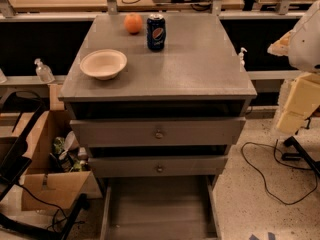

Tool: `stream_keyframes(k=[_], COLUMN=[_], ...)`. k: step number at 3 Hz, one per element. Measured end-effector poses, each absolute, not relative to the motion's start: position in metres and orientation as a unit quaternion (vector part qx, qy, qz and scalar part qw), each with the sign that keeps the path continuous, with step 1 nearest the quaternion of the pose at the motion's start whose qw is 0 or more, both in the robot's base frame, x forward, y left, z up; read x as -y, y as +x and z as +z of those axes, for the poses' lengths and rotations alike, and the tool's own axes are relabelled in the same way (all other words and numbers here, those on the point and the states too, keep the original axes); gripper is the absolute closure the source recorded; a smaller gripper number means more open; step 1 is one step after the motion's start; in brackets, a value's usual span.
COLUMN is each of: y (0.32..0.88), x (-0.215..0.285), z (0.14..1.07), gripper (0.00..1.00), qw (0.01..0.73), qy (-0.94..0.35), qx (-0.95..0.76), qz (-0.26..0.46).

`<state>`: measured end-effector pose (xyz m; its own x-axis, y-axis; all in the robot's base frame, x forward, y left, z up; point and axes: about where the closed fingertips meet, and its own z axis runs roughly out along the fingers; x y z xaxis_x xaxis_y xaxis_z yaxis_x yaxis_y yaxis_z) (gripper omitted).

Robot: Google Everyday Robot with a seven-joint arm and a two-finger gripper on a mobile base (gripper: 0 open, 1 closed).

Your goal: Place pepsi can into bottom drawer

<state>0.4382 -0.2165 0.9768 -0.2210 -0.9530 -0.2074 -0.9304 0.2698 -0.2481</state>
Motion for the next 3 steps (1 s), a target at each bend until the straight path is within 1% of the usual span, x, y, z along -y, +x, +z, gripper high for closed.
stream_keyframes(k=[1, 2, 3], y=[0.438, 0.436, 0.473], x=[0.216, 0.222, 0.223], z=[0.977, 0.993, 1.01], gripper=[0.0, 0.0, 0.0], qw=[0.16, 0.198, 0.278], qy=[-0.603, -0.59, -0.559], qx=[-0.781, -0.781, -0.78], qz=[-0.035, -0.056, -0.045])
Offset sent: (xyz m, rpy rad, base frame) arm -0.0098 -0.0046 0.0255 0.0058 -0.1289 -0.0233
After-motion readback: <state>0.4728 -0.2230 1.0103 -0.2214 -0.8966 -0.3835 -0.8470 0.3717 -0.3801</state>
